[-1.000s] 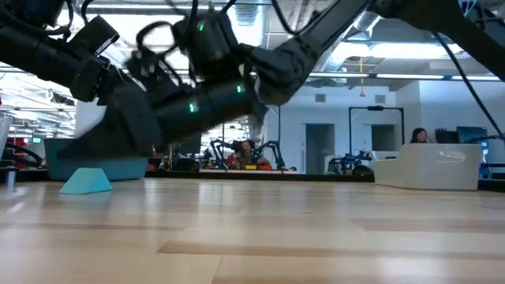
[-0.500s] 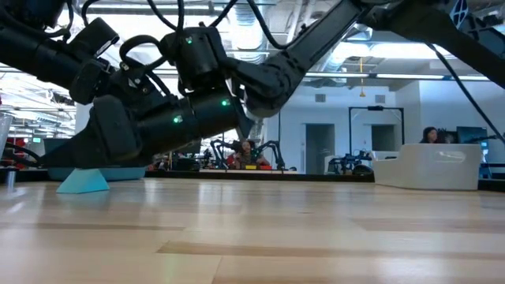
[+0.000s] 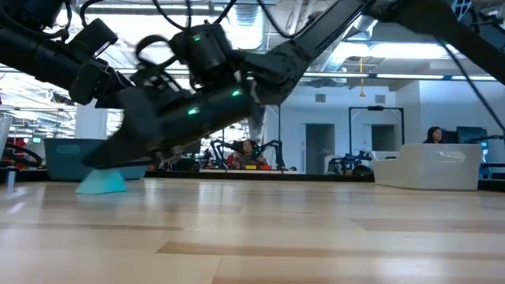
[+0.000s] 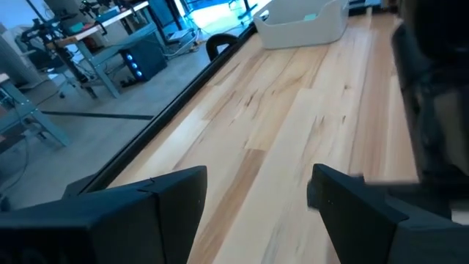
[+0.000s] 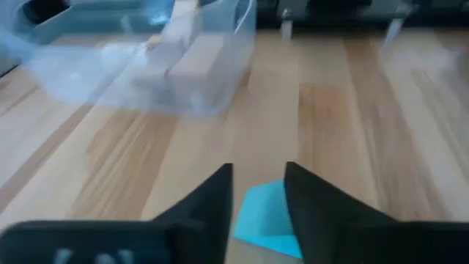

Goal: Sort & place blocks by color
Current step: Put the light blue block into the grey bin

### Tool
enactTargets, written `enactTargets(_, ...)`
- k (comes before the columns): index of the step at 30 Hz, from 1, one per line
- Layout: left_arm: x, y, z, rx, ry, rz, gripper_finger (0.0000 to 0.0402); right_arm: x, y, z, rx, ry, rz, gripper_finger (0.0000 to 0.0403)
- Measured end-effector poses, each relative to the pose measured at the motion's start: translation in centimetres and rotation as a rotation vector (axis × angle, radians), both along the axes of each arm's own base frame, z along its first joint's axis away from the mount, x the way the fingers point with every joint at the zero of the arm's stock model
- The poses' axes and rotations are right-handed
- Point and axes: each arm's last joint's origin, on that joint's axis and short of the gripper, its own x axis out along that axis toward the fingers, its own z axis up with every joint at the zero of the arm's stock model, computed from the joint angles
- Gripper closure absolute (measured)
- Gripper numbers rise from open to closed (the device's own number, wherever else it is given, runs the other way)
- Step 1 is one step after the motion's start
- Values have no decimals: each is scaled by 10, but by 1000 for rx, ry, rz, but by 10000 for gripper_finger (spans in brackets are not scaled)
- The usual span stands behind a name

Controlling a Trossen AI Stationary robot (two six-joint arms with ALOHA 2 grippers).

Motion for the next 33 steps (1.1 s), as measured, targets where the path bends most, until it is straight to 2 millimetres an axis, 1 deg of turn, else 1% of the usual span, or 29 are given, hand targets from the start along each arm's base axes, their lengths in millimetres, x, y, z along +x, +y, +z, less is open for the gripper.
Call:
enactTargets(3, -2, -1, -1, -2, 11, 7, 164, -15, -4, 2, 0, 14, 4, 300)
enactTargets(4, -4, -1, -1, -5, 6, 13, 164, -23, -5, 6, 4, 26, 3, 313)
enactTargets(6, -4, -1, 0, -13, -4, 14, 164, -39, -9, 7, 12, 19, -7, 334)
enactTargets(11, -6, -1, 3, -30, -28, 17, 164, -88, -16, 6, 74, 18, -58, 374)
enactTargets(14, -6, -1, 4, -37, -39, 18, 164, -118, -17, 11, 84, 22, -104, 394)
enactTargets(19, -5, -1, 7, -49, -71, 15, 164, -165, -12, 21, 37, 50, -225, 394)
enactTargets(22, -4, -2, 10, -61, -103, 5, 164, -189, -10, 29, 19, 47, -276, 396)
enactTargets(28, -3, -2, 12, -77, -129, -22, 164, -229, -11, 50, 15, -6, -353, 399)
enactTargets(31, -2, -2, 13, -87, -137, -21, 164, -246, -16, 60, 8, -9, -408, 399)
enactTargets(33, -2, -3, 14, -96, -148, -33, 164, -254, -19, 65, 25, -4, -428, 399)
